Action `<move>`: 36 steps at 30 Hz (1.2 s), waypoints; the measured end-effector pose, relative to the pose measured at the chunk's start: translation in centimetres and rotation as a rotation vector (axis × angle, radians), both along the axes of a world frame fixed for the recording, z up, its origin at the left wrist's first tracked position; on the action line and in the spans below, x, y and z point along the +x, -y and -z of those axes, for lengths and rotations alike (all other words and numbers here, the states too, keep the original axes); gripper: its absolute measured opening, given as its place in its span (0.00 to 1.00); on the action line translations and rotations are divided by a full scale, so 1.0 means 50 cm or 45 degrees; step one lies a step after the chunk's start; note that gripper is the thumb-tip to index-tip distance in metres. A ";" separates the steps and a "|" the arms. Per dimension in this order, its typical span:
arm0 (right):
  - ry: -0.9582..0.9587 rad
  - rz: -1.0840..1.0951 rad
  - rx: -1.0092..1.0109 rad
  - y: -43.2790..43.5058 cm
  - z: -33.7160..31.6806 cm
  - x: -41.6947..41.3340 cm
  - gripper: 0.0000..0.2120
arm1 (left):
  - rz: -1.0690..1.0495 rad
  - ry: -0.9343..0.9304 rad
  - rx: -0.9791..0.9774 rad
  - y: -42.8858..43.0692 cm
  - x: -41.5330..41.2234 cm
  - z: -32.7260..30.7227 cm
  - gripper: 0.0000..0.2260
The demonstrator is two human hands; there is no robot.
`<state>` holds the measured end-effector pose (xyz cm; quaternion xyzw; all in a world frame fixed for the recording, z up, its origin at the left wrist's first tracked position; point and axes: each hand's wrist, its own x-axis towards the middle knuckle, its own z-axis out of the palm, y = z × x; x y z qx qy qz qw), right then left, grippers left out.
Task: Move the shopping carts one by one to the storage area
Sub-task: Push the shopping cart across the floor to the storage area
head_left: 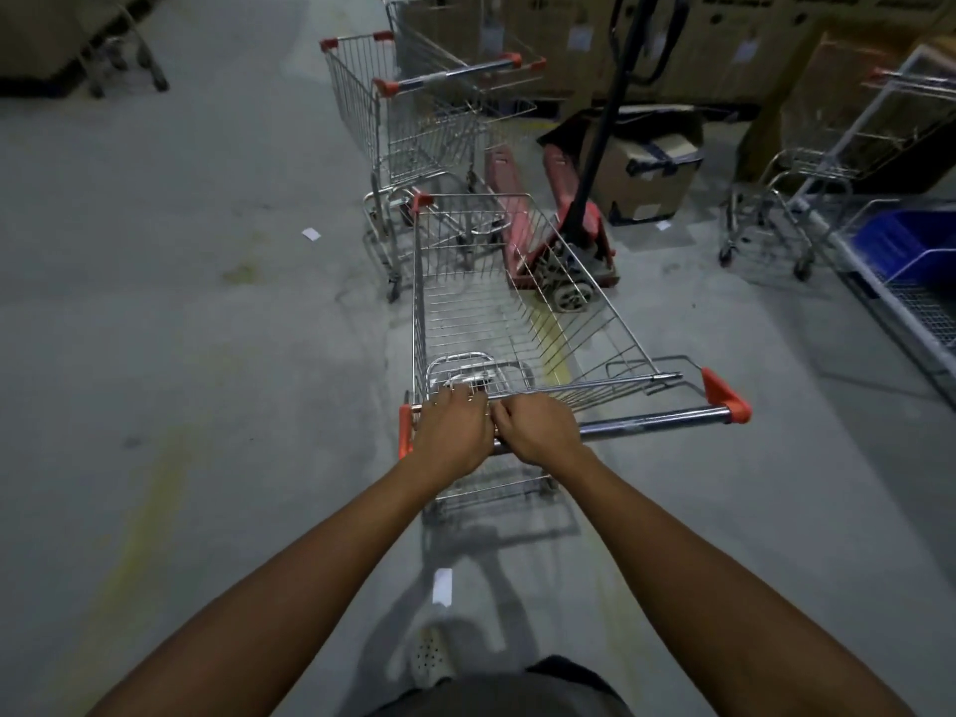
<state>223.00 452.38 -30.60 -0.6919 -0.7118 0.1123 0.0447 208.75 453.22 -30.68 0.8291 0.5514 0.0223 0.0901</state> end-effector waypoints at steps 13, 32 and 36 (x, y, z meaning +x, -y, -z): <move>0.253 -0.021 -0.444 0.172 -0.058 0.190 0.26 | 0.106 -0.111 0.100 0.192 0.143 -0.006 0.30; 0.348 0.246 -0.420 0.455 -0.081 0.208 0.15 | 0.487 -0.104 0.143 0.343 0.213 -0.005 0.26; 0.255 0.474 -0.424 0.517 -0.085 0.181 0.19 | 0.622 -0.059 0.160 0.367 0.207 -0.008 0.23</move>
